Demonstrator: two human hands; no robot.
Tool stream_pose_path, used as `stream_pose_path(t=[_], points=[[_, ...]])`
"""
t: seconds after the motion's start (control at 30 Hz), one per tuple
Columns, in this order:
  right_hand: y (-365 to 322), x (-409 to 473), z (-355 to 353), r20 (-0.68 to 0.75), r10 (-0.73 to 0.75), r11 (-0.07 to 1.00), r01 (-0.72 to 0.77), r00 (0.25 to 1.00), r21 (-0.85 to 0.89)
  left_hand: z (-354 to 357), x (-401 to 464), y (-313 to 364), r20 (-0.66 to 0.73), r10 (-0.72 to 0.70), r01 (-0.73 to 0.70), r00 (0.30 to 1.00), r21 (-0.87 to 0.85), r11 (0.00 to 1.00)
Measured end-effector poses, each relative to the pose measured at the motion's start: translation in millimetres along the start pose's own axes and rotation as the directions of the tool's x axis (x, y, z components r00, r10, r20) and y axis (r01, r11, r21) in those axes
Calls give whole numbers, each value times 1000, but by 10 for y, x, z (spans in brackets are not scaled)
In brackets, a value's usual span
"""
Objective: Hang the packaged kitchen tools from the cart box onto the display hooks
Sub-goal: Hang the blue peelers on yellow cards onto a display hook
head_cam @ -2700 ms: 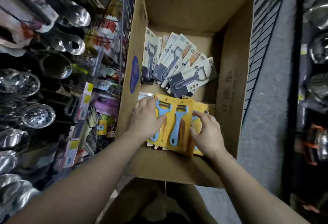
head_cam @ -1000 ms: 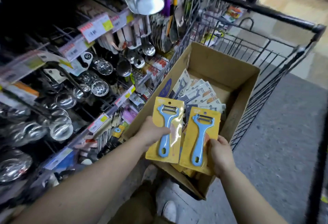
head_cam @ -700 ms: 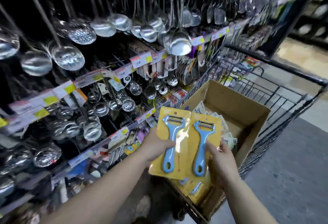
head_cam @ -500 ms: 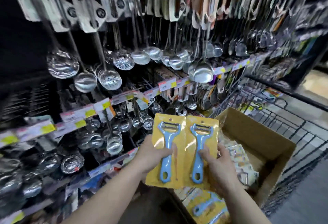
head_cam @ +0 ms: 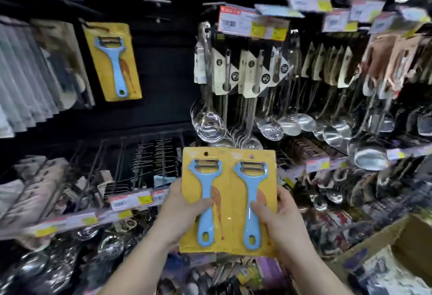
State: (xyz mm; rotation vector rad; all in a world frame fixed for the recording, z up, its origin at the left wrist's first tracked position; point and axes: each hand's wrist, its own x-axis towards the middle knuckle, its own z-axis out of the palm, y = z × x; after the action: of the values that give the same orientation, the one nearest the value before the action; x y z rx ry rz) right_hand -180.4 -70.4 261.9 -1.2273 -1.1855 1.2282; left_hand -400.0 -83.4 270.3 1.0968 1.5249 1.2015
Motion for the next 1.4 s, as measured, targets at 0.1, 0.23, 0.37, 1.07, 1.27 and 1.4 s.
stream_pose_path(t=[0.1, 0.23, 0.37, 1.07, 1.27, 1.4], points=[[-100, 57, 521, 69, -80, 997, 80, 994, -3, -512, 60, 25, -48, 30, -32, 998, -32, 999], [-249, 100, 1139, 142, -152, 988, 151, 978, 18, -1107, 61, 79, -156, 62, -69, 986, -41, 997], [-398, 111, 1685, 177, -211, 978, 209, 961, 28, -1606, 67, 127, -228, 74, -84, 971, -37, 996], [-908, 162, 2886, 168, -417, 909, 405, 893, 102, -2780, 233, 608, -270, 233, -233, 934, 32, 972], [-1127, 245, 2804, 194, -460, 888, 442, 867, 128, -2698, 228, 832, -316, 271, -283, 909, 9, 959], [-1271, 298, 2755, 214, -507, 862, 484, 835, 153, -2646, 199, 964, -328, 307, -326, 893, -3, 945]])
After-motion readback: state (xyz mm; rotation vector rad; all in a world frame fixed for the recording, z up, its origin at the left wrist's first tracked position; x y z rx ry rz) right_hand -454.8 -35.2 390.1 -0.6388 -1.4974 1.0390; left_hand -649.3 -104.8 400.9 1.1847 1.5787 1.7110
